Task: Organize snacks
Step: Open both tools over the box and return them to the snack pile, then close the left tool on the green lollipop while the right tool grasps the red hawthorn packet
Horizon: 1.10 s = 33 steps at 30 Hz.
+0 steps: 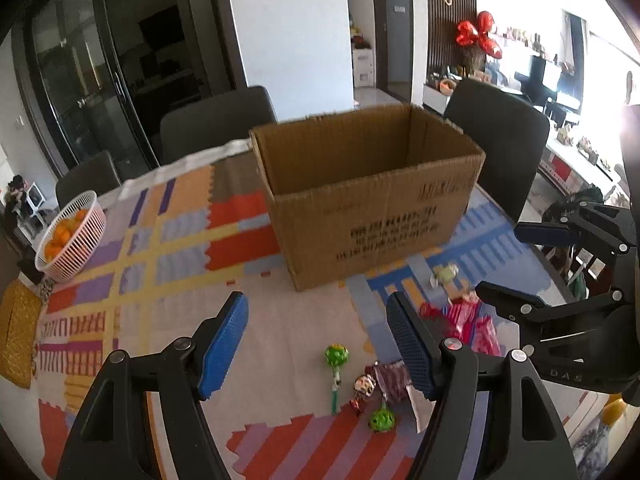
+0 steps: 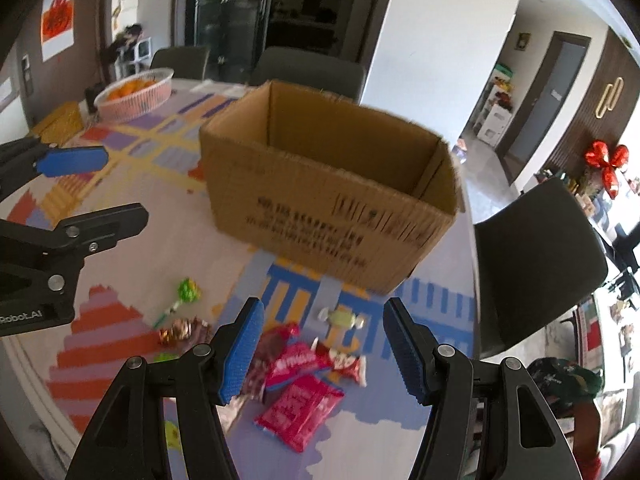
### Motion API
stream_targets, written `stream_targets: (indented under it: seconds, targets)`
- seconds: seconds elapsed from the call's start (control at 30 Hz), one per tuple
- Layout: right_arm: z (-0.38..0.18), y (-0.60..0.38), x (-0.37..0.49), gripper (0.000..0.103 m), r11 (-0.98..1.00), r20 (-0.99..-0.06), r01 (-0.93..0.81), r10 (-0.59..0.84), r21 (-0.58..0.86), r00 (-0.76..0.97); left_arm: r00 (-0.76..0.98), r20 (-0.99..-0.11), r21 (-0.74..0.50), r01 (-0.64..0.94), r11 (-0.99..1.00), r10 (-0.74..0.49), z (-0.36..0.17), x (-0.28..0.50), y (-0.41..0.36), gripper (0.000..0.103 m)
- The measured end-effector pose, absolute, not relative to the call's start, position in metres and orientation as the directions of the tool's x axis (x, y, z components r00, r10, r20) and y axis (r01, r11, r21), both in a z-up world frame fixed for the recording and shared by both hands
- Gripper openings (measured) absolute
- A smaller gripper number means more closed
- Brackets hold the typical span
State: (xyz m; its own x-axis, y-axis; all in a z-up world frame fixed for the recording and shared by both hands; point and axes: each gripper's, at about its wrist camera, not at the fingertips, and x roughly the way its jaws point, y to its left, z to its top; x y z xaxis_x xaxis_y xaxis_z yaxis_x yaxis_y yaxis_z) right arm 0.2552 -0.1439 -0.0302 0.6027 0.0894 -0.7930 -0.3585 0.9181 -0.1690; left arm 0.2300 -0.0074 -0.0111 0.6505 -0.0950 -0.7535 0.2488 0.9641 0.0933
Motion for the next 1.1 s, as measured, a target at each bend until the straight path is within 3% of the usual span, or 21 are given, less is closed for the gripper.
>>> stream_targets:
  seconds: [0.43,1.1]
  targets:
    - [-0.084,-0.135,0.253,0.063,0.884,-0.89,-0.445,0.081,-0.144,0.449,0.549,-0.833,0.098,0.276,0.956,-0.073,-0.066,0.229,-0.009,0.071]
    - [-0.125,-0.125,0.276,0.063,0.835,-0.933,-0.526,0.045,-0.162,0.358,0.417,-0.906,0.049,0.285,0.957,-0.078,-0.122,0.261,-0.011,0.07]
